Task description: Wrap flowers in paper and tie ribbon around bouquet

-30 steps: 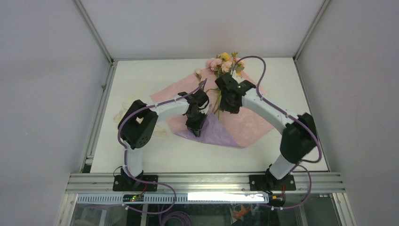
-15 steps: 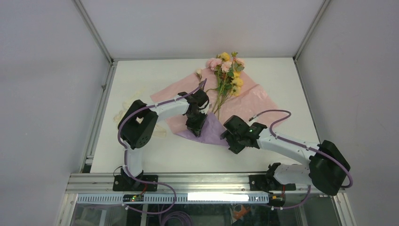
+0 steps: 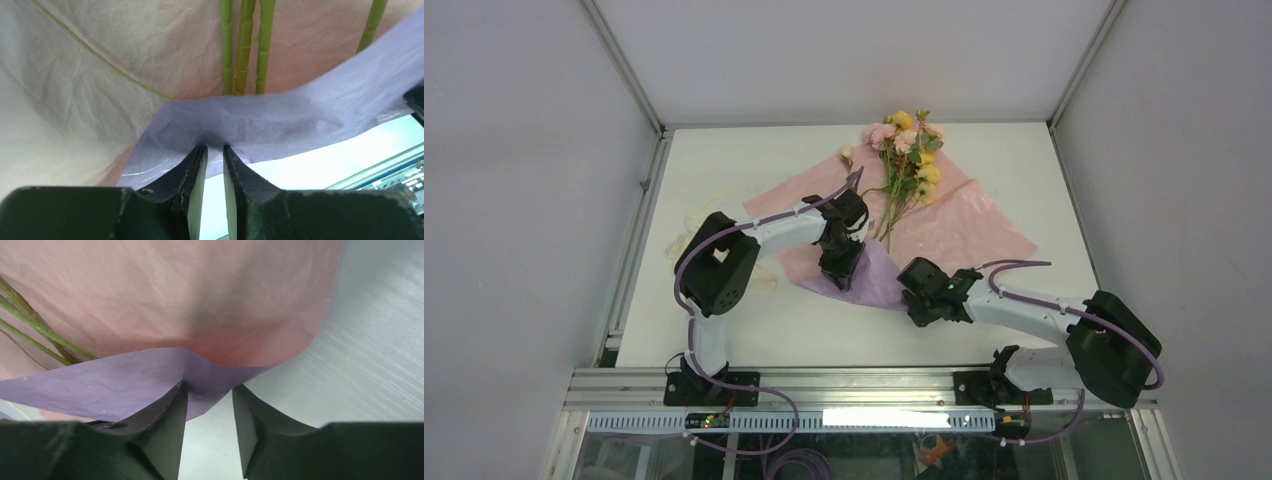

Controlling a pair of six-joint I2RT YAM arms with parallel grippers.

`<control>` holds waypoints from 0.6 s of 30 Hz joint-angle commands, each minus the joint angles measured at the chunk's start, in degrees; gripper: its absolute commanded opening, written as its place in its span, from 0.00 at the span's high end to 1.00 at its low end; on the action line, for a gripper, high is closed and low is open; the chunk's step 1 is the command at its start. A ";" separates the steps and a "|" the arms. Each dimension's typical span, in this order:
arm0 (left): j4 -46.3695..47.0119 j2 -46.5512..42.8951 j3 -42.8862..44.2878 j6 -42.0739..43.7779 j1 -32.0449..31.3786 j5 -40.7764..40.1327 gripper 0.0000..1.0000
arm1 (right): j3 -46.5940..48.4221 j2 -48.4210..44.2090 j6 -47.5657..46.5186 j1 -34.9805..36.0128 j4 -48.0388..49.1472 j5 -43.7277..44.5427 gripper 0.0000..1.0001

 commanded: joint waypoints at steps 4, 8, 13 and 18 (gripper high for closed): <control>0.22 -1.70 0.74 0.49 -0.12 -1.73 0.76 | -2.13 0.89 0.08 0.17 -2.51 9.01 0.85; -1.39 -3.08 3.81 2.60 -0.15 1.58 0.67 | 0.00 0.25 -3.92 0.15 -4.61 11.09 1.00; -2.44 -5.67 9.90 7.88 -0.07 10.15 0.47 | 8.38 1.73 -11.57 0.17 -11.01 15.29 1.00; -2.48 -2.99 12.29 10.17 0.47 19.38 0.33 | 11.86 2.76 -14.36 0.48 -13.24 17.11 1.00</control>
